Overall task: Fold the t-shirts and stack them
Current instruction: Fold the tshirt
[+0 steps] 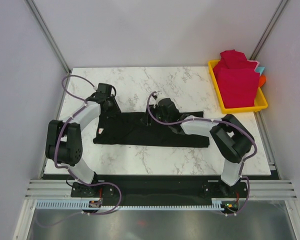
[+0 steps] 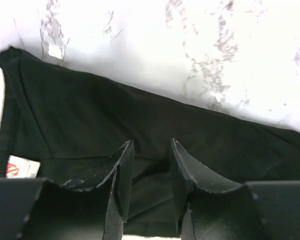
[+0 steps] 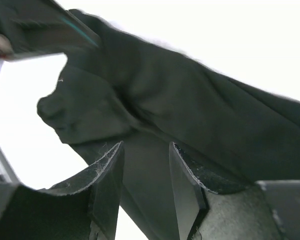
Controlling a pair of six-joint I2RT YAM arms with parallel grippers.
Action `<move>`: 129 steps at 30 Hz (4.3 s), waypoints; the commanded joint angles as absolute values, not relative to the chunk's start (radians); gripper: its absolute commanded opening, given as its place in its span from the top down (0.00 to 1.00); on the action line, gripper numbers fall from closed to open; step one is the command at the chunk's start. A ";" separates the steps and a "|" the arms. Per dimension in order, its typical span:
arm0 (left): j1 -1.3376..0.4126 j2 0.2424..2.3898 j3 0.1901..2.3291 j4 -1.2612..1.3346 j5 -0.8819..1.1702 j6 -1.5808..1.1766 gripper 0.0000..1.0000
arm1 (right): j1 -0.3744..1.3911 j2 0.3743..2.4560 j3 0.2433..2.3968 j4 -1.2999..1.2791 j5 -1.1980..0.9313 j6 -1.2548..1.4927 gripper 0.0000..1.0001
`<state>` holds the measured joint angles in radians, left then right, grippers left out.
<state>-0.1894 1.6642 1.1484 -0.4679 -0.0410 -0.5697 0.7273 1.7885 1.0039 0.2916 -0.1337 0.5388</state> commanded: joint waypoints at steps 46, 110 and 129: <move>-0.104 1.695 0.861 -0.069 -0.152 -0.821 0.55 | 0.739 2.405 1.691 0.186 -0.569 0.462 0.67; -0.080 1.629 0.808 -0.048 -0.046 -0.867 0.57 | 0.790 2.439 1.755 0.192 -0.816 0.486 0.34; -0.078 1.634 0.810 -0.048 -0.052 -0.864 0.57 | 0.816 2.295 1.641 -0.100 -0.945 0.184 0.34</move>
<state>-0.0845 1.6459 0.8181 -0.0425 -0.0570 -0.8394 0.8021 2.3787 1.6810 -0.0242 -0.9207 0.2859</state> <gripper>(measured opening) 0.432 0.657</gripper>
